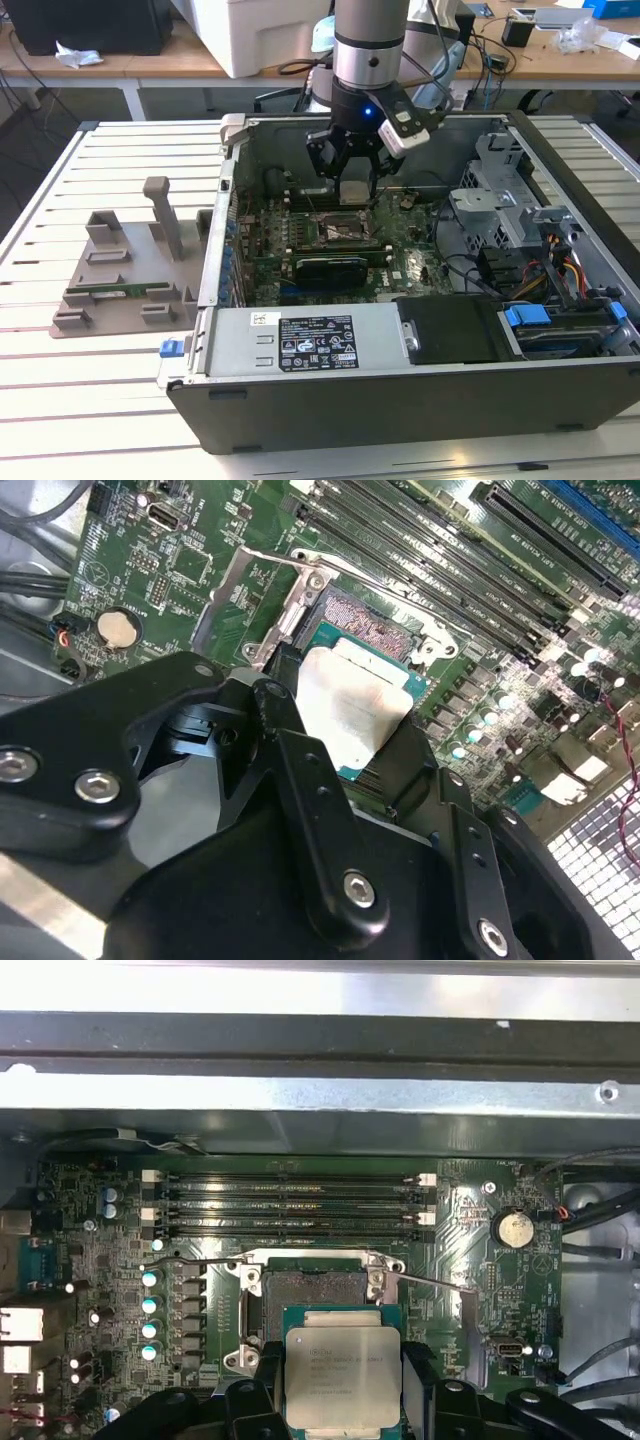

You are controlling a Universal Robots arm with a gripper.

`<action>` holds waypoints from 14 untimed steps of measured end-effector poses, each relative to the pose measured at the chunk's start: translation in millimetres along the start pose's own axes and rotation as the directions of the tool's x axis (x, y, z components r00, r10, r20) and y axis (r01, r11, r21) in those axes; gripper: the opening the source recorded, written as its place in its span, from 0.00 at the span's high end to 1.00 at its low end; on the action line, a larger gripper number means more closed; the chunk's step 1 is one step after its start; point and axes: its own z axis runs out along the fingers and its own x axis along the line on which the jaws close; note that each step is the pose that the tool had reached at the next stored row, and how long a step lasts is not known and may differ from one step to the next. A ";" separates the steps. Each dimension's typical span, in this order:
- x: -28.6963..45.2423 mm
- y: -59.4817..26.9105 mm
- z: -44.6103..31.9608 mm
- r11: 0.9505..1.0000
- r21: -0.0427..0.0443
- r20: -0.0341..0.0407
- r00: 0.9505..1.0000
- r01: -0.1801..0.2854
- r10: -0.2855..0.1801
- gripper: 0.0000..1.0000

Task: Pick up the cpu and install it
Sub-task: 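Place the cpu into insertion slot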

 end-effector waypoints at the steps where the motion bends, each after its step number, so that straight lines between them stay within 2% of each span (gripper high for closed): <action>1: 0.0 0.0 0.0 1.000 0.001 0.000 1.000 -0.025 0.025 0.45; 7: 0.0 0.0 0.0 0.993 0.003 0.000 0.993 -0.114 0.114 0.45; 9: 0.0 0.0 0.0 0.988 0.007 0.000 0.988 -0.157 0.157 0.45; 11: 0.0 0.0 0.0 0.977 0.012 0.001 0.977 -0.213 0.213 0.45; 14: 0.0 0.0 0.0 0.967 0.015 0.002 0.967 -0.254 0.254 0.45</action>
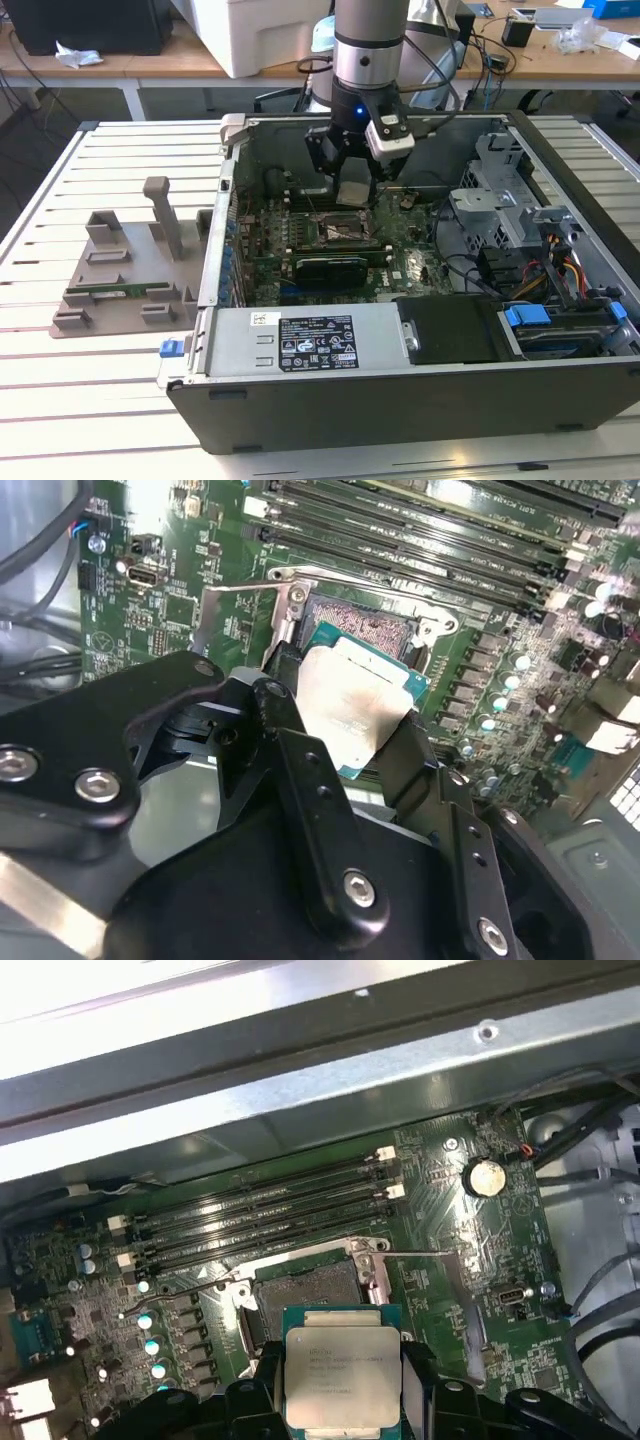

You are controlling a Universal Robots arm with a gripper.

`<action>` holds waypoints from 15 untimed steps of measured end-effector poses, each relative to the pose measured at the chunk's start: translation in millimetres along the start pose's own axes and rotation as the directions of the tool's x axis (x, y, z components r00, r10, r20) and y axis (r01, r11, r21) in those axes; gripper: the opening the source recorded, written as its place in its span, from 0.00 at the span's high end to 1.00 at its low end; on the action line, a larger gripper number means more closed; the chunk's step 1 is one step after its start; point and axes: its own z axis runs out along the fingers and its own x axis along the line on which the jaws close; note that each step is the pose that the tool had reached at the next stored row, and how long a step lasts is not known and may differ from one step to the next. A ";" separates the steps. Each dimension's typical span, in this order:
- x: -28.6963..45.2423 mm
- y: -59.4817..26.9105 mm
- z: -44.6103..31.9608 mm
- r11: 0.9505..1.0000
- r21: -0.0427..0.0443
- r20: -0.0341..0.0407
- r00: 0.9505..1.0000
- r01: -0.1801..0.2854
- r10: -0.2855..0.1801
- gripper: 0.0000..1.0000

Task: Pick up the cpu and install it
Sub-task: 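Place the cpu into insertion slot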

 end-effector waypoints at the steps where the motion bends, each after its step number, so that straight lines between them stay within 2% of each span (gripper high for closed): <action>1: 0.0 0.0 0.0 1.000 0.001 0.000 1.000 -0.021 0.021 0.45; 5: 0.0 0.0 0.0 0.996 0.005 0.000 0.996 -0.084 0.084 0.45; 12: 0.0 0.0 0.0 0.984 0.009 0.000 0.984 -0.178 0.178 0.45; 13: 0.0 0.0 0.0 0.977 0.012 0.000 0.977 -0.215 0.215 0.45; 15: 0.0 0.0 0.0 0.968 0.014 0.001 0.968 -0.249 0.249 0.45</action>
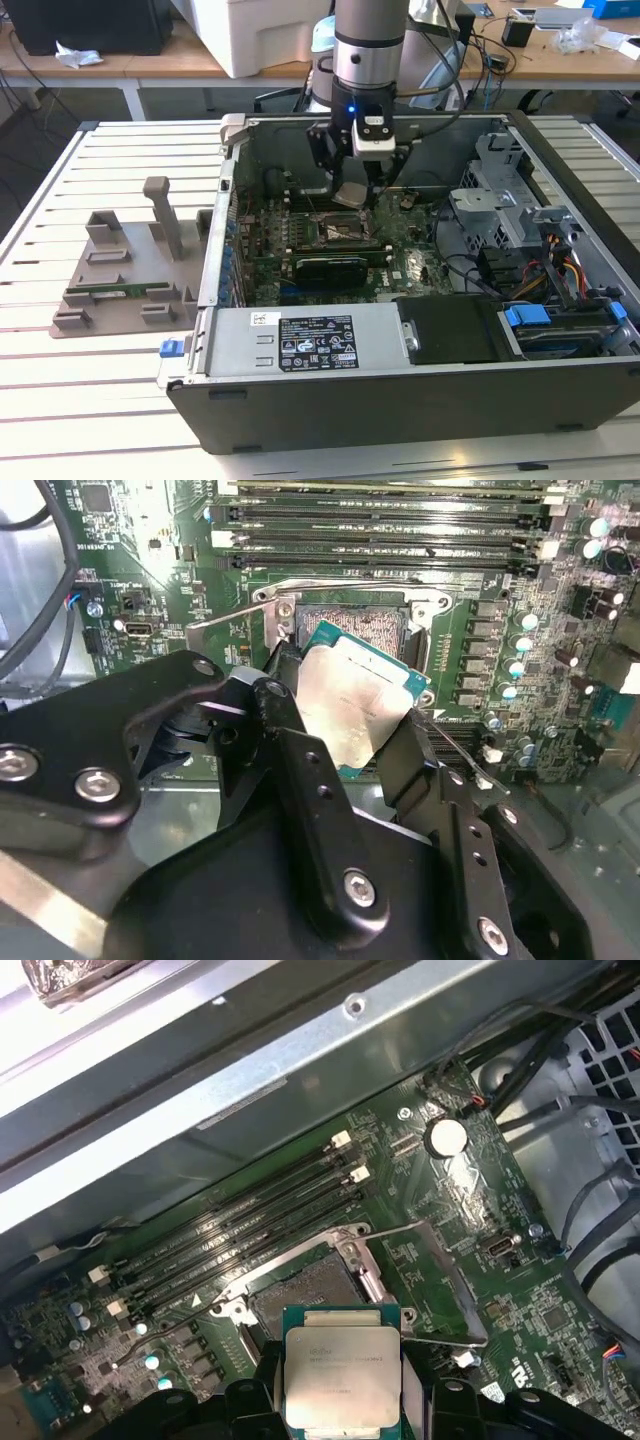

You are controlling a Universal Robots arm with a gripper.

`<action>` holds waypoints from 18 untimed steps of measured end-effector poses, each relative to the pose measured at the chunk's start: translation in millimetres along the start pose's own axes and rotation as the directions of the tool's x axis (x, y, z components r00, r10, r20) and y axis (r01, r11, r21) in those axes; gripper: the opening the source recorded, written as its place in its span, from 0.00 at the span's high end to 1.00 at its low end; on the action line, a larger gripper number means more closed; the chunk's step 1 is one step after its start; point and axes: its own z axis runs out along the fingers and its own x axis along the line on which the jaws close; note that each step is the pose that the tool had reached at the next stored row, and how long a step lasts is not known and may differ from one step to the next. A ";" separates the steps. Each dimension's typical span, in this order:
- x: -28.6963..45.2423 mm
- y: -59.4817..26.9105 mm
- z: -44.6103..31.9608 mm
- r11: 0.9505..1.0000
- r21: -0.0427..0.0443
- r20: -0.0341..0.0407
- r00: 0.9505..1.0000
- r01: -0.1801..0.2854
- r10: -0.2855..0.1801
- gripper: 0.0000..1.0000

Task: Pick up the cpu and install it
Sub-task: 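Place the cpu into insertion slot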

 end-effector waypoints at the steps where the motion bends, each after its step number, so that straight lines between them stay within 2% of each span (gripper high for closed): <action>1: 0.0 0.0 0.0 1.000 0.001 0.000 1.000 -0.017 0.017 0.45; 13: -0.1 0.1 0.0 0.993 0.010 0.002 0.993 -0.116 0.116 0.45; 18: -0.1 0.1 0.0 0.986 0.012 0.002 0.986 -0.166 0.166 0.45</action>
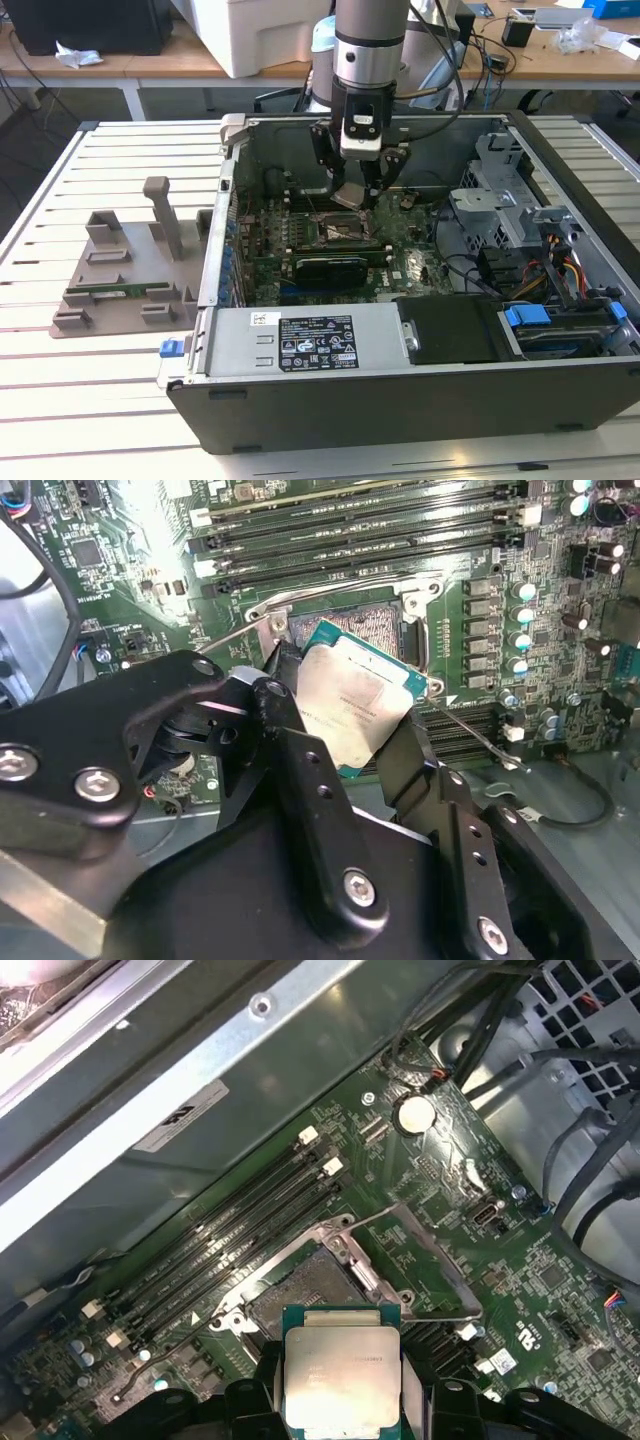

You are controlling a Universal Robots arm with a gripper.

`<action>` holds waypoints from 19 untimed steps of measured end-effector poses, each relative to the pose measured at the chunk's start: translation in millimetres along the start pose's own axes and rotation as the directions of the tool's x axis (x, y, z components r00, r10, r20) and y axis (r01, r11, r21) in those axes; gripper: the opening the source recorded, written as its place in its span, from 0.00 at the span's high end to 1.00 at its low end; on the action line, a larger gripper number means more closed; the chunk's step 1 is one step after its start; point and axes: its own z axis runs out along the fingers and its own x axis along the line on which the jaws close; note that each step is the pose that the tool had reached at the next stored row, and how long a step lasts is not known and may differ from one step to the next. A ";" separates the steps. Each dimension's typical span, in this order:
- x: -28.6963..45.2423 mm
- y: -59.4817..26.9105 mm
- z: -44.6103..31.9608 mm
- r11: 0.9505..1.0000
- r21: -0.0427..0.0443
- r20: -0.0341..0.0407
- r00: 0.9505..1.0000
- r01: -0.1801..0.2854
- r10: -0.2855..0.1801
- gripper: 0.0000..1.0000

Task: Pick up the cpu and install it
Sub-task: 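Place the cpu into insertion slot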

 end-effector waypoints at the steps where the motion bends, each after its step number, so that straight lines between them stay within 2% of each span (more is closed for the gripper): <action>1: 0.0 0.0 0.0 1.000 0.001 0.000 1.000 -0.014 0.014 0.45; 7: 0.0 0.0 0.0 0.997 0.005 0.000 0.997 -0.074 0.074 0.45; 13: 0.0 0.0 0.0 0.990 0.007 -0.001 0.990 -0.138 0.138 0.45; 16: 0.0 0.0 0.0 0.985 0.009 -0.002 0.985 -0.174 0.174 0.45; 19: 0.0 0.0 0.0 0.981 0.009 -0.002 0.981 -0.193 0.193 0.45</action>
